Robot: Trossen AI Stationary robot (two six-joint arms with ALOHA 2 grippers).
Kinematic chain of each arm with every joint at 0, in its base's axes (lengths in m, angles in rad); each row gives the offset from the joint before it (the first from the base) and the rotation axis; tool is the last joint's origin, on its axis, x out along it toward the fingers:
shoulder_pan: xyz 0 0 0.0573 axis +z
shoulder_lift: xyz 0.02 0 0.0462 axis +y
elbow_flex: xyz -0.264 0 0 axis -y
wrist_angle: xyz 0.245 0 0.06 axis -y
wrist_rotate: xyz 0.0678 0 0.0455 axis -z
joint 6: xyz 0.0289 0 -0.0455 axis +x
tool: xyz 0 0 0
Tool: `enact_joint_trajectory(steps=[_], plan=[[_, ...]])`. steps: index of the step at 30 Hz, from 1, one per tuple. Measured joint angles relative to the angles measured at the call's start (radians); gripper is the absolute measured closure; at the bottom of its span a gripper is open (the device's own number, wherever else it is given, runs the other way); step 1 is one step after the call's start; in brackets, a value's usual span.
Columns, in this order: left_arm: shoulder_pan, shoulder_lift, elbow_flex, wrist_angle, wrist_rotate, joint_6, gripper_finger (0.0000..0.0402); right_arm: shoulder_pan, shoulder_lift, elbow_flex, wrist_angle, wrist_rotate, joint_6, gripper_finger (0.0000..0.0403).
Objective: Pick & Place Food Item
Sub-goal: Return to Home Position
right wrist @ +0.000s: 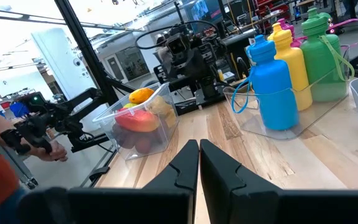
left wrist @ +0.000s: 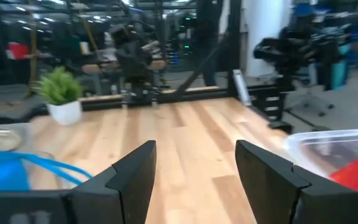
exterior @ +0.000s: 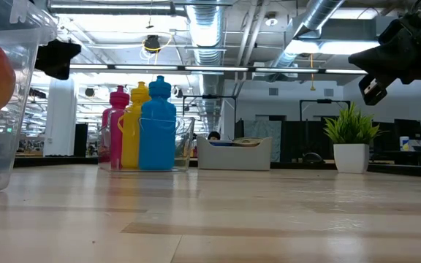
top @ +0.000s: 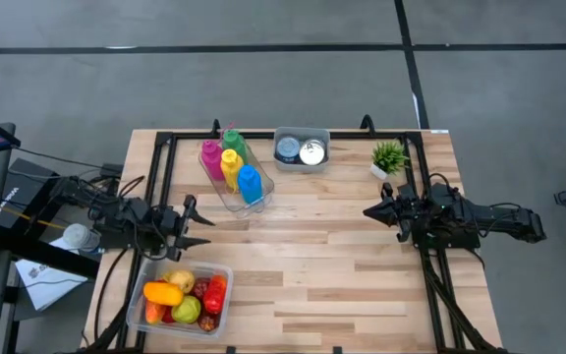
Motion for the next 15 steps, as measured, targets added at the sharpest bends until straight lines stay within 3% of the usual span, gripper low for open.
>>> enact_joint_trajectory(steps=[6, 15], plan=[[0.029, 0.000, 0.000, 0.022, -0.014, 0.162, 0.0192, 0.000, 0.000, 0.000, 0.000, 0.000, 0.000, 0.0391], [0.029, 0.000, 0.000, 0.028, -0.011, 0.159, 0.0192, 0.000, 0.000, 0.000, 0.000, 0.000, 0.000, 0.0390]])
